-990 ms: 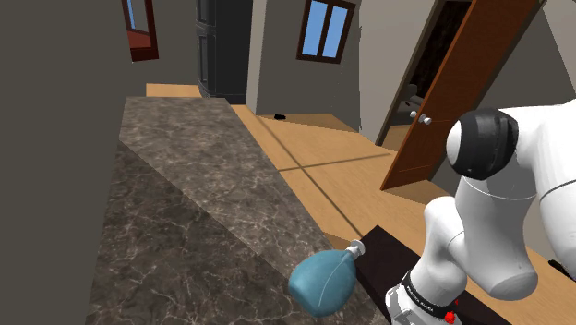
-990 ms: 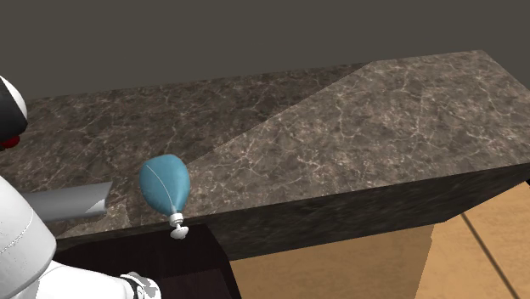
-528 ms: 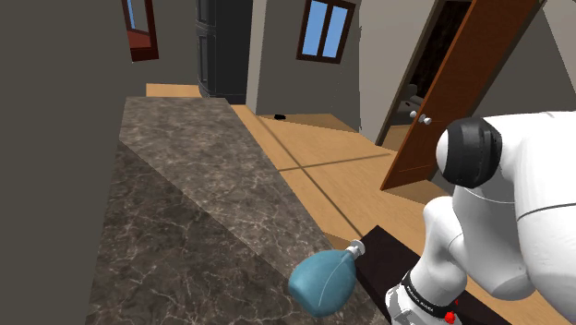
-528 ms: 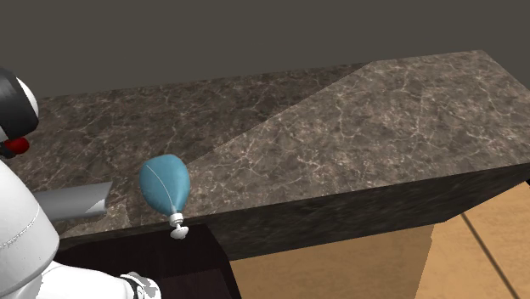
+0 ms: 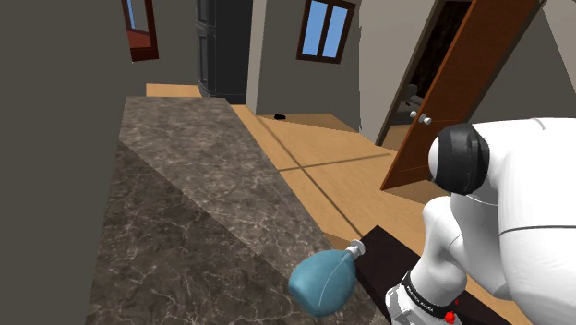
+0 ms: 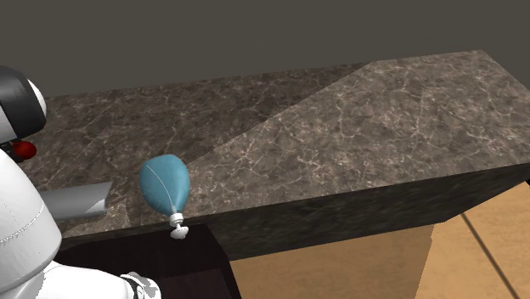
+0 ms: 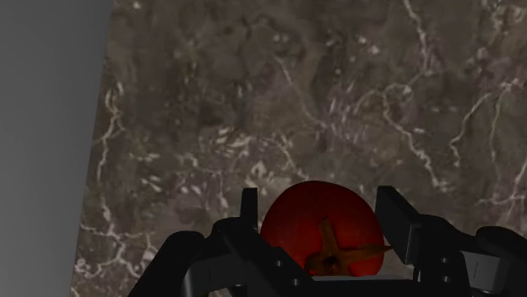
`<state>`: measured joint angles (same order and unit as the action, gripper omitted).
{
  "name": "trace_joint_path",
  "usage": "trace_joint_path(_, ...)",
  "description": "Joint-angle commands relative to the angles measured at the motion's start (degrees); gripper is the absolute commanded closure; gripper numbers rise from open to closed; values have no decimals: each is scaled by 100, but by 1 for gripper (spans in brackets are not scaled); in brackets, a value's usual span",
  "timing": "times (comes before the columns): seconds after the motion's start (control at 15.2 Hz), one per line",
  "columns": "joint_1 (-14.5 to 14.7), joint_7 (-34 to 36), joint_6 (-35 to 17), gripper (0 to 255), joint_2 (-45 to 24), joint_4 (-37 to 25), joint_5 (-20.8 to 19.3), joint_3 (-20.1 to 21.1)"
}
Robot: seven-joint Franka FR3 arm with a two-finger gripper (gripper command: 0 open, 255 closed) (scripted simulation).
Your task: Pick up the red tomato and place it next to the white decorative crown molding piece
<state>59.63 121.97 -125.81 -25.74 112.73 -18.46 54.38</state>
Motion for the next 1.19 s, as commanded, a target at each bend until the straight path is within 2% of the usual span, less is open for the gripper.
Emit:
trace_joint_path(0.0, 4, 3, -6, 255, -5, 0, -6, -4)
trace_joint_path(0.2, 4, 3, -6, 255, -5, 0, -6, -4)
trace_joint_path(0.26, 4, 3, -6, 0, -5, 0, -6, -4)
trace_joint_path(0.59, 4, 3, -6, 0, -5, 0, -6, -4)
trace_joint_path(0.86, -291, -266, 569, 0, 400, -290, 409, 313)
trace_joint_path(1.12, -291, -266, 569, 0, 400, -290, 409, 313)
